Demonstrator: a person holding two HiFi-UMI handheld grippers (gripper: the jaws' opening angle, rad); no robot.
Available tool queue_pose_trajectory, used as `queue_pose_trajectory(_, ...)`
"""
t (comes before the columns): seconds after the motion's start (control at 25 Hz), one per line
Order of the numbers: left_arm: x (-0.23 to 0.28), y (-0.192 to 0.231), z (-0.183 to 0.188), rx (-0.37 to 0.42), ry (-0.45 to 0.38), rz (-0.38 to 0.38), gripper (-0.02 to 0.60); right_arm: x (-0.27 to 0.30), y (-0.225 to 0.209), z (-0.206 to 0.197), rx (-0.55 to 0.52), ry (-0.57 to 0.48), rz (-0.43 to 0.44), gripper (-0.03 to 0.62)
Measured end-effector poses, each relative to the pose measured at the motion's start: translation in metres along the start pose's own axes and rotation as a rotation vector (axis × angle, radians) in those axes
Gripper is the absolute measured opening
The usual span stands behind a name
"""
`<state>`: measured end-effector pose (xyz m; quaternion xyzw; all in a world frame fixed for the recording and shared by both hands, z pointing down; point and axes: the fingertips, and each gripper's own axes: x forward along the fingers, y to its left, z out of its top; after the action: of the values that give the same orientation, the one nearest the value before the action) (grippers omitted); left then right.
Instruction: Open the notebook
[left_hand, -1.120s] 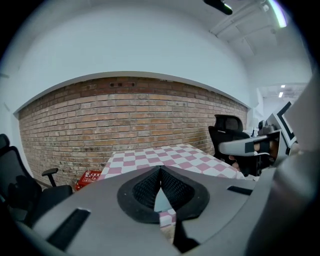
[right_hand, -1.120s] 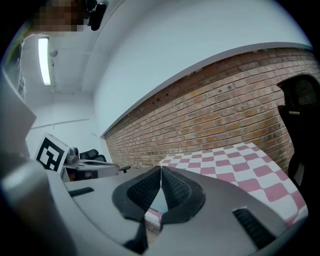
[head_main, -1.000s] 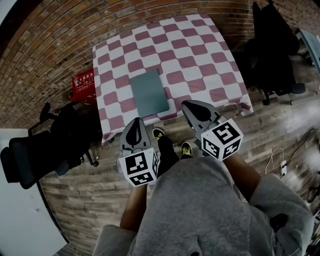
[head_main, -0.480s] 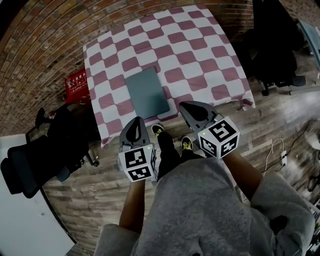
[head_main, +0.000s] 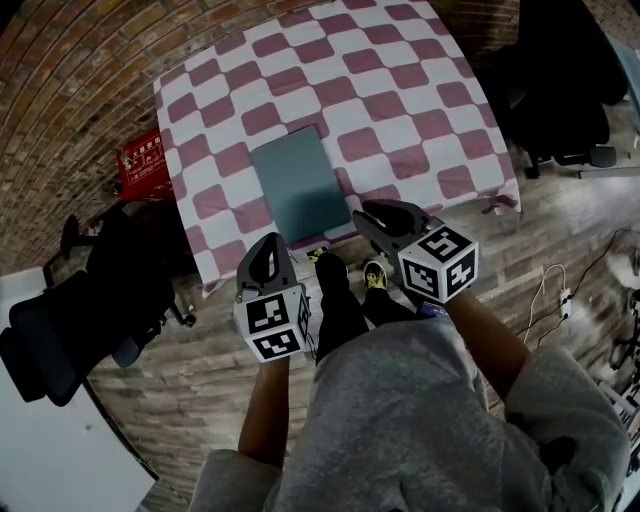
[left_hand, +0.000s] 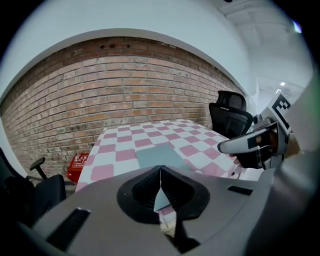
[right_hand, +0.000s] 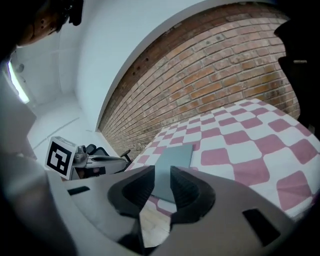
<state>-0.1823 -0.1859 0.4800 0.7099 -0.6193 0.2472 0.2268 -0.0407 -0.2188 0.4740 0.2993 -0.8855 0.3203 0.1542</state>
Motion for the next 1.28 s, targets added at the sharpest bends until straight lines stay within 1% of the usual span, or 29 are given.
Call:
queue_pose_trajectory(0.04, 0.004, 0.002, -0.002, -0.002, 0.008, -0.003, 0.009, 0.005, -0.002, -0.002, 0.014, 0.011, 0.003, 0.096)
queue_pose_trajectory(0.08, 0.008, 0.004, -0.004, -0.004, 0.016, -0.008, 0.009, 0.009, -0.004, -0.004, 0.025, 0.021, 0.005, 0.101)
queue_pose_trajectory(0.28, 0.029, 0.012, -0.013, -0.001, 0.049, -0.057, 0.011, 0.028, -0.016, -0.019, 0.064, 0.08, -0.016, 0.107)
queue_pose_trajectory(0.44, 0.045, 0.021, -0.028, -0.013, 0.089, -0.068, 0.011, 0.044, -0.026, -0.034, 0.105, 0.117, -0.029, 0.11)
queue_pose_trajectory(0.52, 0.052, 0.026, -0.037, -0.036, 0.114, -0.066, 0.011, 0.051, -0.031, -0.042, 0.124, 0.142, -0.034, 0.112)
queue_pose_trajectory(0.68, 0.065, 0.039, -0.054, -0.085, 0.17, -0.039, 0.01, 0.063, -0.038, -0.055, 0.14, 0.186, -0.051, 0.117)
queue_pose_trajectory(0.84, 0.077, 0.044, -0.066, -0.092, 0.227, -0.032, 0.011, 0.072, -0.043, -0.067, 0.188, 0.226, -0.053, 0.117)
queue_pose_trajectory(0.96, 0.083, 0.042, -0.069, -0.103, 0.244, -0.048, 0.009, 0.077, -0.043, -0.077, 0.242, 0.263, -0.039, 0.117)
queue_pose_trajectory(1.08, 0.085, 0.039, -0.072, -0.109, 0.248, -0.06, 0.009, 0.078, -0.04, -0.076, 0.286, 0.264, -0.011, 0.117)
queue_pose_trajectory(1.16, 0.085, 0.038, -0.073, -0.122, 0.247, -0.071, 0.009, 0.075, -0.035, -0.07, 0.293, 0.253, 0.017, 0.102)
queue_pose_trajectory(1.28, 0.085, 0.039, -0.074, -0.133, 0.249, -0.088, 0.009, 0.078, -0.038, -0.076, 0.272, 0.288, 0.003, 0.095)
